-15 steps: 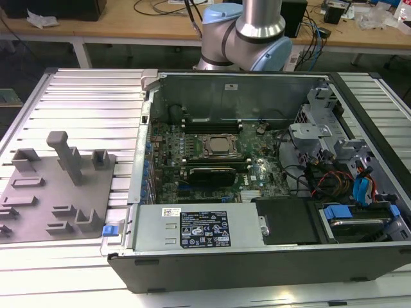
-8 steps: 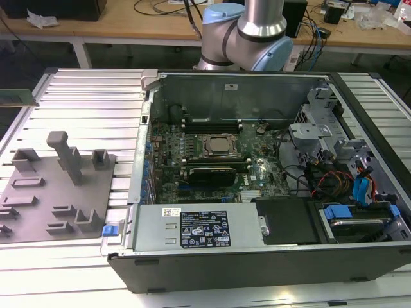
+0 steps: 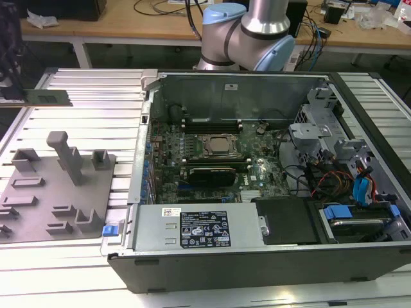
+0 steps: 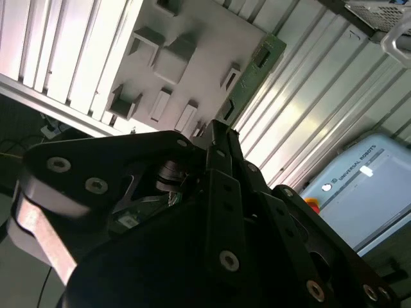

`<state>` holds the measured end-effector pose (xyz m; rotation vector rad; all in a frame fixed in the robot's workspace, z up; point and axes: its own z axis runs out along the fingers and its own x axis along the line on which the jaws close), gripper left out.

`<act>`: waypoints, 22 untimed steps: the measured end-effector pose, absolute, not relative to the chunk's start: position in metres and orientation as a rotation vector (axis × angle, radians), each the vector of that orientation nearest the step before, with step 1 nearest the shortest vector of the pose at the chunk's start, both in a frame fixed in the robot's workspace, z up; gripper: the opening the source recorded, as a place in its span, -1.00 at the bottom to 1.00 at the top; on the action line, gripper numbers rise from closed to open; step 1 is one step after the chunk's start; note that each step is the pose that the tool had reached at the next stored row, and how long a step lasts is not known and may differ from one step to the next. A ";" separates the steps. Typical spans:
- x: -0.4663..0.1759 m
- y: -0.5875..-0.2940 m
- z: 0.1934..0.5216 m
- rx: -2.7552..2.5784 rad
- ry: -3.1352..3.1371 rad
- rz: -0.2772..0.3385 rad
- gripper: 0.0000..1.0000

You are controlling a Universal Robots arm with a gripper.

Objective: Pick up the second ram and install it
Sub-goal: 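Pick up the second ram and move it above second insertion slot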

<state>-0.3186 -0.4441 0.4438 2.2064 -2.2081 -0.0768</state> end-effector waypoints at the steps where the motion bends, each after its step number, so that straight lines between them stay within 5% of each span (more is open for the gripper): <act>1: -0.315 -0.444 0.444 2.206 -2.208 -0.077 -0.74; 22: -0.211 -0.441 0.444 2.201 -2.203 -0.088 -0.74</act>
